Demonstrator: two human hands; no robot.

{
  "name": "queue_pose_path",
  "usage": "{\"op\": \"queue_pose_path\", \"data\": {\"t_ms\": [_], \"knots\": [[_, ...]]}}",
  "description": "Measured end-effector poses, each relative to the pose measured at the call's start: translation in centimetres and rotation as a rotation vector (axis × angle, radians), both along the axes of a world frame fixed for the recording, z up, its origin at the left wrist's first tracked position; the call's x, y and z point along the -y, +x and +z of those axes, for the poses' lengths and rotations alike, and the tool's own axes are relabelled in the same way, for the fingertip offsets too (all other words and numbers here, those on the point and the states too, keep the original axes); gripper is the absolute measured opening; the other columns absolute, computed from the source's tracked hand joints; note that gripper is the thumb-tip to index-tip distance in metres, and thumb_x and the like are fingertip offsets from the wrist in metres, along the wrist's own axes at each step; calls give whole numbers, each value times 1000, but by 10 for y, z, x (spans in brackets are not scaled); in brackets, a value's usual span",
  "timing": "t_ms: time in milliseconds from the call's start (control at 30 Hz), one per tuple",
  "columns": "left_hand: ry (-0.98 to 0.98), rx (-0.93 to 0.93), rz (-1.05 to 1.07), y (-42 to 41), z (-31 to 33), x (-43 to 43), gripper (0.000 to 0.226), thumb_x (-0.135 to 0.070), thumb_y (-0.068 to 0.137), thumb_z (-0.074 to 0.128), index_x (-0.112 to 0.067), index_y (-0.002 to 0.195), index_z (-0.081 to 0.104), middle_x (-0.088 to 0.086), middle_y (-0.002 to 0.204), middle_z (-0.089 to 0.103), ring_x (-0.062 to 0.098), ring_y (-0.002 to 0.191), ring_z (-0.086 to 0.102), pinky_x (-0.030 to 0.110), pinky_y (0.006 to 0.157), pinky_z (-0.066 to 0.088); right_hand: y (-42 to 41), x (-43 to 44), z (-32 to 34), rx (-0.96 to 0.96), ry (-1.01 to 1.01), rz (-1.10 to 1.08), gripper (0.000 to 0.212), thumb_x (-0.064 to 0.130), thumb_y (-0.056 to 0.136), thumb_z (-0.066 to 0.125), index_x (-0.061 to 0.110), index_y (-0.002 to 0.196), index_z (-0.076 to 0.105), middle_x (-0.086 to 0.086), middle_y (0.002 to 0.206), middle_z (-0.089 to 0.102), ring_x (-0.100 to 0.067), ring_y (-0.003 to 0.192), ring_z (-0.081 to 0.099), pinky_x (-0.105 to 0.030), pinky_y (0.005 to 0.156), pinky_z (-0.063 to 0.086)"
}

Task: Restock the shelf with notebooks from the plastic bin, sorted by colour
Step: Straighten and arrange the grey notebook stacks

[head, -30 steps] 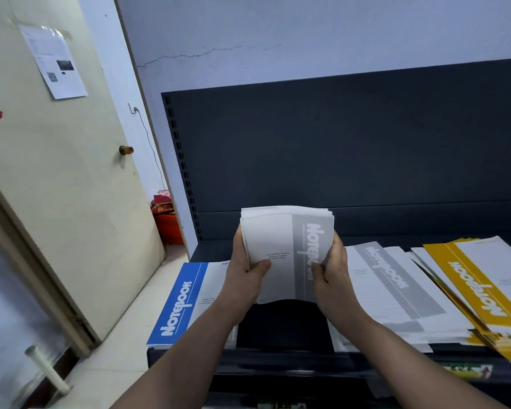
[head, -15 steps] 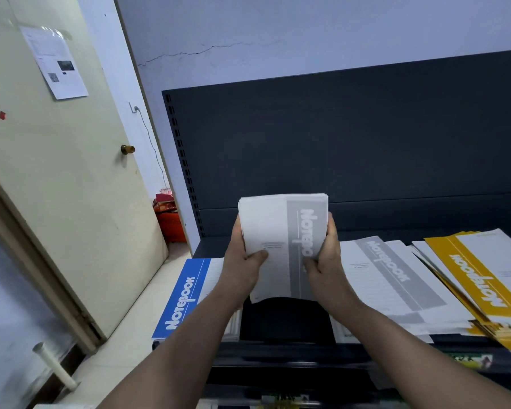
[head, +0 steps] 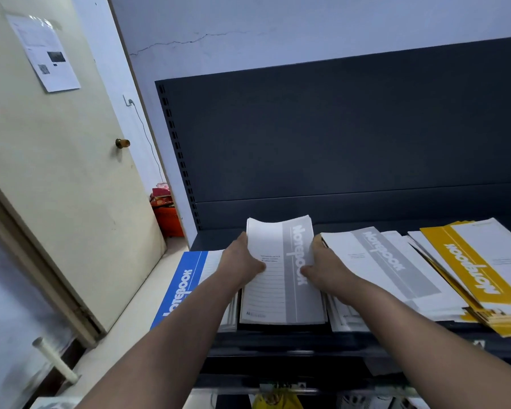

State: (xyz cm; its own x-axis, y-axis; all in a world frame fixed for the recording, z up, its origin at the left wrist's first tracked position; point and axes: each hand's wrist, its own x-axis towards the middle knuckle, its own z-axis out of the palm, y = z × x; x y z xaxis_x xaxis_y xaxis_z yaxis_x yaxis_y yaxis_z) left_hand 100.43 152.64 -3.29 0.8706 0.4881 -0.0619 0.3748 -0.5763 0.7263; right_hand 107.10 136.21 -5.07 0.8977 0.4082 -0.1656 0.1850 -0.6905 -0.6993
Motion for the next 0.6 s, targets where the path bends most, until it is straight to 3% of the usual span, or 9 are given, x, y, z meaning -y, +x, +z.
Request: {"op": "queue_pose_path", "data": {"t_ms": [167,333,400,467,533,600], "knots": [[201,-156,-62,1,-6,-1,51,-18,78,73,-11,122,51,6,120,61,24,111,56,29,82,46,-5,-2,-5,-42,-152,68,85,21,94,50,8,151,-11,-18,154,24,-33,137,35,-41,109,35],[277,-161,-39,-1,-11,3,52,-20,79,74,-10,122,47,9,122,59,26,113,56,31,83,46,-12,-3,-4,11,-188,71,81,20,95,49,4,151,-7,-21,151,23,-34,133,38,-37,103,37],[373,-156,-57,-4,-13,6,63,-18,77,76,-10,129,41,11,127,50,28,117,53,33,90,46,-18,-2,-4,116,-247,117,77,20,94,51,4,151,3,-21,149,22,-35,132,36,-36,103,37],[525,-170,-99,-4,-16,7,66,-15,79,74,-11,135,40,11,132,41,30,123,45,35,96,44,-23,0,-7,321,-332,179,68,24,90,57,13,148,24,-13,150,22,-32,134,28,-38,107,34],[609,-185,-139,-2,-19,7,51,-12,82,67,-12,131,52,10,131,44,28,123,42,36,98,44,-25,0,-7,498,-388,237,47,28,90,56,24,136,50,-3,151,26,-27,135,24,-39,106,30],[601,-212,-162,-1,-20,6,35,-9,84,63,-12,119,64,8,125,53,25,118,48,34,94,47,-27,-2,-7,550,-454,289,33,28,92,51,28,123,62,2,143,42,-23,131,28,-40,101,29]]}}
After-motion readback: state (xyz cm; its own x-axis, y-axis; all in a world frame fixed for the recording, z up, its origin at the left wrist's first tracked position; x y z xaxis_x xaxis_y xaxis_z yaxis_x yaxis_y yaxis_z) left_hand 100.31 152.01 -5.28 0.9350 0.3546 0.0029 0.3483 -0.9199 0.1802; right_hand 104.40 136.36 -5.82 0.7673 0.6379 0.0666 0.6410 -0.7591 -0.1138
